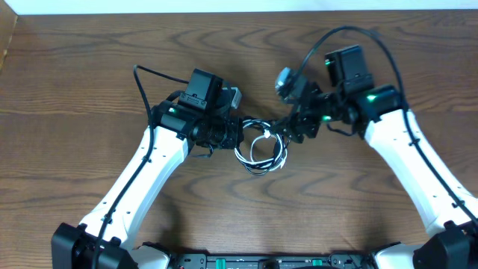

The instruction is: Untangle cables

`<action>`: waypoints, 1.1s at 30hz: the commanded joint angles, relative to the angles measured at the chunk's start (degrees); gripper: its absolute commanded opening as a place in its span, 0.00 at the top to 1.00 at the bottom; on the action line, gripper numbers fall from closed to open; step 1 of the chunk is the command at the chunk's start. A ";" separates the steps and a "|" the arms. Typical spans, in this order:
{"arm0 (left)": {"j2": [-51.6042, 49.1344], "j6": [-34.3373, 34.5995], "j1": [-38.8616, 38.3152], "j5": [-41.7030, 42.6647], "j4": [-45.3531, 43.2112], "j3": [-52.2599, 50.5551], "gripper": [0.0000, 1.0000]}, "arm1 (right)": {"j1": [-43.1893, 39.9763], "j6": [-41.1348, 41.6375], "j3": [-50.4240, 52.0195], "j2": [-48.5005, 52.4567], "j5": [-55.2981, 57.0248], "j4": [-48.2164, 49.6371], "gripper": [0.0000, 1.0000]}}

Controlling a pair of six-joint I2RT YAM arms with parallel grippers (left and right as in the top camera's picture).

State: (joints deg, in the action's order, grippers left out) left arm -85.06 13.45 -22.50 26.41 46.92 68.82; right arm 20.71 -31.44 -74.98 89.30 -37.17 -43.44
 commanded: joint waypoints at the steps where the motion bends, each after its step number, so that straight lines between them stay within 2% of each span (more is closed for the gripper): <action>1: 1.20 -1.03 0.33 1.66 0.63 2.40 0.93 | 2.23 -3.02 -0.96 2.03 4.24 -0.09 0.23; 4: 1.20 -0.98 0.33 1.66 0.59 2.40 0.92 | 3.30 -2.99 -0.96 3.41 4.26 -0.04 0.30; 8: 1.20 -0.11 0.33 1.77 0.59 2.40 0.93 | 4.37 -3.61 -0.96 5.18 5.66 -0.04 0.34; 10: 1.20 -0.02 0.33 3.13 0.37 2.40 0.92 | 5.11 -3.56 -0.96 6.38 7.98 -0.02 0.40; 12: 1.20 0.98 0.31 3.67 0.15 2.40 0.93 | 5.49 -3.56 -0.96 7.02 9.29 0.04 0.66; 15: 1.20 1.42 0.33 3.56 0.11 2.40 0.92 | 5.46 -1.07 -1.14 6.56 9.75 1.07 0.99; 20: 1.16 3.30 0.33 0.92 -0.85 2.40 0.93 | 3.63 6.78 -2.56 2.45 10.12 2.12 0.99; 25: 1.14 4.17 0.33 -0.61 -1.55 2.40 0.93 | -3.21 15.65 -3.89 -4.70 6.97 1.99 0.99; 29: 1.14 4.46 0.33 -1.60 -1.53 2.40 0.93 | -12.66 16.44 -3.89 -7.69 -4.04 -0.57 0.99; 33: 1.14 4.44 0.33 -1.62 -1.55 2.40 0.93 | -19.39 16.39 -3.85 -6.84 -6.03 -3.89 0.99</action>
State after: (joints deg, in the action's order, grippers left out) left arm -84.97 18.20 -22.28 26.68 44.64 70.19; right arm 6.17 -16.84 -78.06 81.41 -39.31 -45.74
